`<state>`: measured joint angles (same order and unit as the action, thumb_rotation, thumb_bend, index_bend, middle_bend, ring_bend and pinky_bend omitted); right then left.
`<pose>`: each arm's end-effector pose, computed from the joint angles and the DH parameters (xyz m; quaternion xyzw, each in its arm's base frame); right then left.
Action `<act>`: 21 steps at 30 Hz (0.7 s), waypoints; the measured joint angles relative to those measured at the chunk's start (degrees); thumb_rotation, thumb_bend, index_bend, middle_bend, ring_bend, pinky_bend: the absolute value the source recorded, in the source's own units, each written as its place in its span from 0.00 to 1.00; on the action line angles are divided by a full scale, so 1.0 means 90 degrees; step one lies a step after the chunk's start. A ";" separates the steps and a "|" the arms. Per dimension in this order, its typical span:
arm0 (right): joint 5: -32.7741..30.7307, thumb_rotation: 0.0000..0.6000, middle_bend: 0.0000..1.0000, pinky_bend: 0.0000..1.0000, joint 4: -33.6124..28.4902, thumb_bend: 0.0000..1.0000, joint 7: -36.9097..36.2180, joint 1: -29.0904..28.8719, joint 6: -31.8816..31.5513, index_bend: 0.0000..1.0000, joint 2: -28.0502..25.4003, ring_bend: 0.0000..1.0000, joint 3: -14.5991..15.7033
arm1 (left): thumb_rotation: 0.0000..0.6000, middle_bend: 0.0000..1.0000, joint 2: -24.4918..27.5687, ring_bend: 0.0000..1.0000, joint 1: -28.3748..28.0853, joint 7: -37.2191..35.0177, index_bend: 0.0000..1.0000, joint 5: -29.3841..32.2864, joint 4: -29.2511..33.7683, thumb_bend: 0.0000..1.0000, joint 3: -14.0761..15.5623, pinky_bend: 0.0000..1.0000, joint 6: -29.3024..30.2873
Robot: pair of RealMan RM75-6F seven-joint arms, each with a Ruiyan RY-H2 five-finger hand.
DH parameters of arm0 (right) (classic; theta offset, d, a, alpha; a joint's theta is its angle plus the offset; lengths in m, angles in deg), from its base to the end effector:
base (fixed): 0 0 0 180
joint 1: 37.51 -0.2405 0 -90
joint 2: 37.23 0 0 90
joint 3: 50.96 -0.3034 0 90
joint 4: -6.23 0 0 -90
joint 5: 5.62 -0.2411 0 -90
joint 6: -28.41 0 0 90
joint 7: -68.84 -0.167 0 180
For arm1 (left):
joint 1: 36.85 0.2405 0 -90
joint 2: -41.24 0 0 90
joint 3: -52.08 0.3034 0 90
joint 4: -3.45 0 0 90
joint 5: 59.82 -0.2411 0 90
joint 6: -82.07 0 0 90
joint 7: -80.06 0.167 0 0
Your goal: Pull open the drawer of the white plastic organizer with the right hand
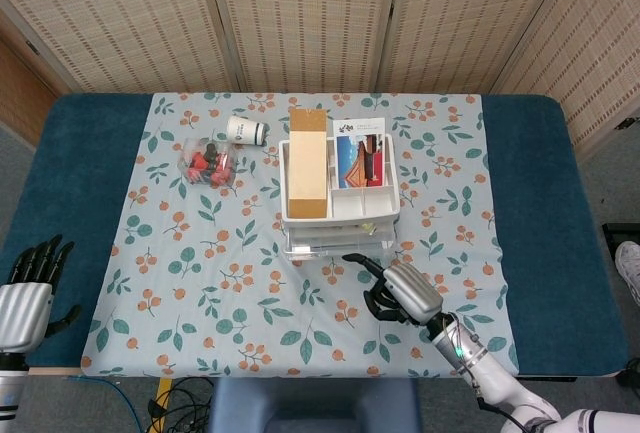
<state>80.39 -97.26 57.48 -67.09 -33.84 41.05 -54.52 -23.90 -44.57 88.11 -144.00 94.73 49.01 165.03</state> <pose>-0.1748 -0.2907 -0.0073 0.6613 -0.5187 0.4928 0.2253 -0.3639 0.2296 0.1434 -0.6261 -0.3464 -0.3476 0.6060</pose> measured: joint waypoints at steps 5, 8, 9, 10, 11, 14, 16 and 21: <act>-0.0328 1.00 0.99 1.00 -0.0318 0.64 0.1091 0.0008 -0.0099 0.07 -0.0418 1.00 -0.0199 | 1.00 0.00 0.0014 0.00 -0.0028 0.0040 0.02 -0.0031 0.0050 0.22 0.0000 0.07 -0.0014; -0.0721 1.00 0.99 1.00 -0.0444 0.64 0.1323 -0.0042 0.0048 0.07 -0.0589 1.00 -0.0287 | 1.00 0.00 0.0022 0.00 -0.0037 0.0059 0.02 -0.0035 0.0071 0.22 -0.0005 0.07 -0.0015; -0.0826 1.00 0.99 1.00 -0.0468 0.64 0.1384 -0.0063 0.0116 0.07 -0.0628 1.00 -0.0306 | 1.00 0.00 0.0023 0.00 -0.0037 0.0065 0.02 -0.0035 0.0077 0.22 -0.0004 0.07 -0.0016; -0.0946 1.00 0.99 1.00 -0.0488 0.64 0.1462 -0.0096 0.0210 0.07 -0.0665 1.00 -0.0324 | 1.00 0.00 0.0025 0.00 -0.0037 0.0074 0.02 -0.0034 0.0088 0.22 -0.0002 0.07 -0.0018; -0.1022 1.00 0.99 1.00 -0.0496 0.64 0.1514 -0.0121 0.0278 0.07 -0.0683 1.00 -0.0333 | 1.00 0.00 0.0026 0.00 -0.0037 0.0081 0.02 -0.0032 0.0096 0.22 0.0000 0.07 -0.0019; -0.1220 1.00 0.99 1.00 -0.0496 0.64 0.1624 -0.0203 0.0476 0.07 -0.0706 1.00 -0.0340 | 1.00 0.00 0.0034 0.00 -0.0035 0.0108 0.02 -0.0014 0.0116 0.22 0.0006 0.07 -0.0030; -0.1282 1.00 0.99 1.00 -0.0498 0.64 0.1688 -0.0254 0.0572 0.08 -0.0714 1.00 -0.0326 | 1.00 0.00 0.0044 0.00 -0.0029 0.0125 0.02 -0.0001 0.0125 0.22 0.0009 0.07 -0.0031; -0.1270 1.00 0.99 1.00 -0.0558 0.64 0.1703 -0.0264 0.0578 0.19 -0.0729 1.00 -0.0292 | 1.00 0.00 0.0047 0.00 -0.0013 0.0118 0.02 0.0019 0.0130 0.22 0.0007 0.07 -0.0012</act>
<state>68.96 -102.28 72.81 -69.47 -28.64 34.49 -57.16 -23.47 -44.69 89.17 -143.82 95.90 49.07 164.92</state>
